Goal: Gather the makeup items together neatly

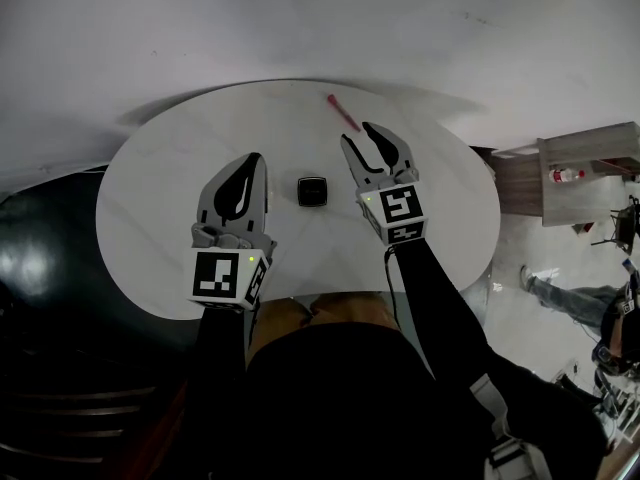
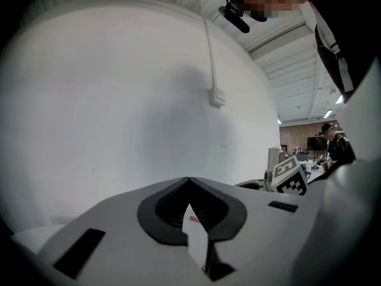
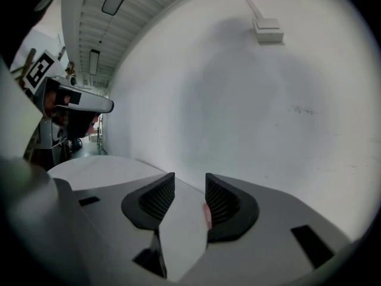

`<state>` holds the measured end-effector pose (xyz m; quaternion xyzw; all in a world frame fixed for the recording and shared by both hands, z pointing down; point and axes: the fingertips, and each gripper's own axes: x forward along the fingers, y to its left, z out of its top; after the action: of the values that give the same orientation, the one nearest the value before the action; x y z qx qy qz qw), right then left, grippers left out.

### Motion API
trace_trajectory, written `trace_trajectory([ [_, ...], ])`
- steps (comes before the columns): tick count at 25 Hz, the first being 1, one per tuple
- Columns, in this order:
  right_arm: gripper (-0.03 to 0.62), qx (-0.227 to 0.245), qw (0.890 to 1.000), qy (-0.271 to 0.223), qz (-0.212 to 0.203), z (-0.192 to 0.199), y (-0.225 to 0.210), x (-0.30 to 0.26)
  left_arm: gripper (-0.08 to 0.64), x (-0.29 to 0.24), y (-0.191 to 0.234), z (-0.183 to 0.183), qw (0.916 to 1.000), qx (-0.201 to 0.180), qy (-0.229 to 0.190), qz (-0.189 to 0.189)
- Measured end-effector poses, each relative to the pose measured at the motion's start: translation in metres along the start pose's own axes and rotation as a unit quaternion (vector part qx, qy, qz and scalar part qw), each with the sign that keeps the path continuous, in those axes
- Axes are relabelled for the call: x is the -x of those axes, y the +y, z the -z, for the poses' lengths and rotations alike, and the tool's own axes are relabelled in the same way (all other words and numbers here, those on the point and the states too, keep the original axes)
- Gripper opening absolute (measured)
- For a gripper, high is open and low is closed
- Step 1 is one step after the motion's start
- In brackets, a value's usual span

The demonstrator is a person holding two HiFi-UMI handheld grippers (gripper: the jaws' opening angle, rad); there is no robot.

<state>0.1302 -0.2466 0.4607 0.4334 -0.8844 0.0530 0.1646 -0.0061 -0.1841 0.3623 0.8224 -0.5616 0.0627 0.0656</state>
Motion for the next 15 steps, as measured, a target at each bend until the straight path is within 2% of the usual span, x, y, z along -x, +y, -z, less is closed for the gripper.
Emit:
trace_trajectory([
  [7, 0.165, -0.018, 0.998, 0.055, 0.005, 0.041, -0.023, -0.034, 0.014, -0.006, -0.008, 0.003, 0.9999, -0.010, 0.009, -0.007],
  [9, 0.144, -0.018, 0.997, 0.075, 0.005, 0.057, -0.025, -0.046, 0.014, -0.005, -0.007, 0.005, 0.9998, -0.010, 0.011, -0.012],
  [15, 0.144, -0.022, 0.991, 0.130, 0.007, 0.100, -0.036, -0.079, 0.014, 0.001, 0.005, 0.010, 0.9993, -0.014, 0.025, -0.025],
])
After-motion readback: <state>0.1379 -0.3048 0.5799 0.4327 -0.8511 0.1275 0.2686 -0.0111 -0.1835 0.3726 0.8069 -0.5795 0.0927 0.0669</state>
